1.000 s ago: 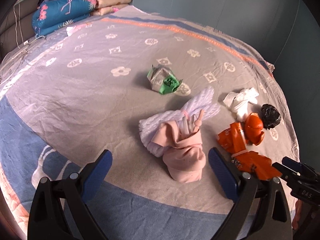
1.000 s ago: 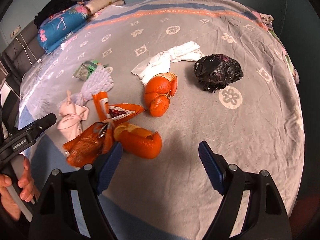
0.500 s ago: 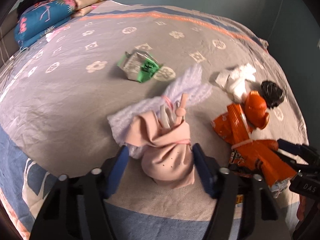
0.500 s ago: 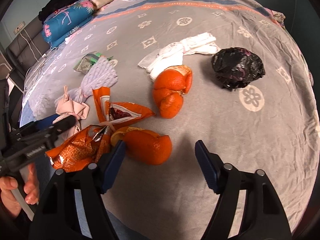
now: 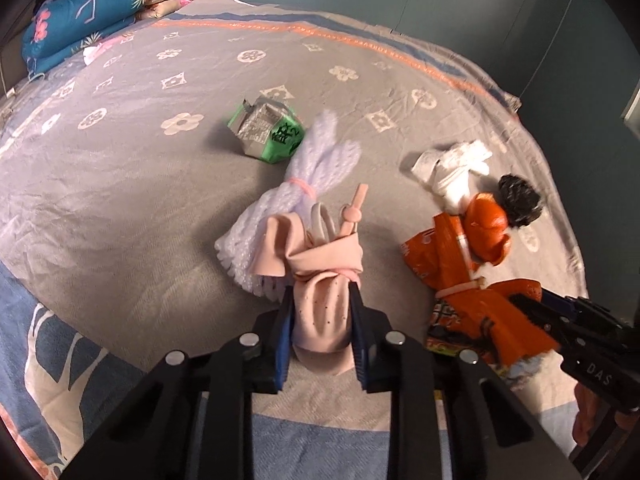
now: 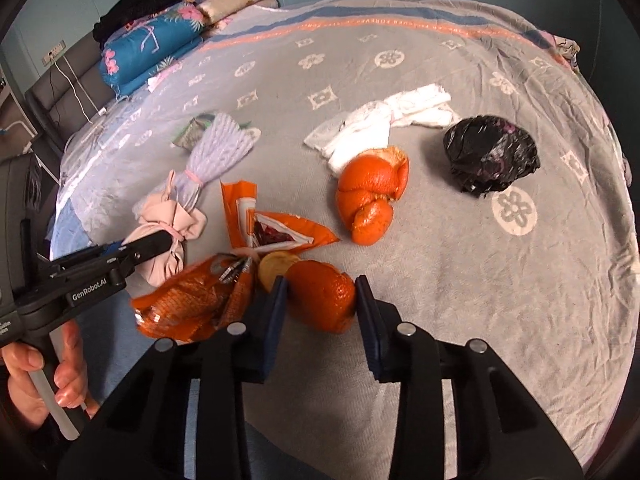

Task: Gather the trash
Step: 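Grasp the pink cloth bundle with the left tool while the right tool grasps the orange peel, then carry the pink cloth bundle and orange peel with both tools over the bin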

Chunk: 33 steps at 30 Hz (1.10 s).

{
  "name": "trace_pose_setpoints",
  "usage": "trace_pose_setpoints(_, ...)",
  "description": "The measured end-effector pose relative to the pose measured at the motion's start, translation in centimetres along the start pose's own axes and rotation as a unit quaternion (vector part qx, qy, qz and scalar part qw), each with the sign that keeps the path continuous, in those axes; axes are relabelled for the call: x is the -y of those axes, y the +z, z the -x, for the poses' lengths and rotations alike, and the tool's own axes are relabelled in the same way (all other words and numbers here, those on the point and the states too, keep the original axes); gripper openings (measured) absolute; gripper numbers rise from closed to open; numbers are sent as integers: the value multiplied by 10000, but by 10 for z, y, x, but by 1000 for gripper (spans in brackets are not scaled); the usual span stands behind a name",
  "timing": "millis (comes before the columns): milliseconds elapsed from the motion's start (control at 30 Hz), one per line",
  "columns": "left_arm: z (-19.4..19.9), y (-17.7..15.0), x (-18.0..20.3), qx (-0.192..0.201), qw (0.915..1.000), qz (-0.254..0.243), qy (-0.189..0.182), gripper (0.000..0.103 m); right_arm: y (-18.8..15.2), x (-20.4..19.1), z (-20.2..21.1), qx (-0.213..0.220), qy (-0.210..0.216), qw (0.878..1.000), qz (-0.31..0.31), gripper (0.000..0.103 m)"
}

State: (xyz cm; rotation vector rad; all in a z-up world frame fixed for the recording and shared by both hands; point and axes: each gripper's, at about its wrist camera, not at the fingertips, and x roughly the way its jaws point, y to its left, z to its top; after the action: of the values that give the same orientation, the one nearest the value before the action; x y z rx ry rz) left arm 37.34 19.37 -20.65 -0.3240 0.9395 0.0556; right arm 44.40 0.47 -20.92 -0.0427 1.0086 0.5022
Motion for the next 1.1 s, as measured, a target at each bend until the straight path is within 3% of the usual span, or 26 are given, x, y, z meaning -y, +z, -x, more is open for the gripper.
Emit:
trace_pose_setpoints(733,98,-12,-11,1177,9912,375,-484,23,-6,4,81,619,376,9968,-326,32)
trace_pose_setpoints(1100,146,-36,-18,1399,9856,575,-752,21,-17,-6,108,752,585,9949,-334,32)
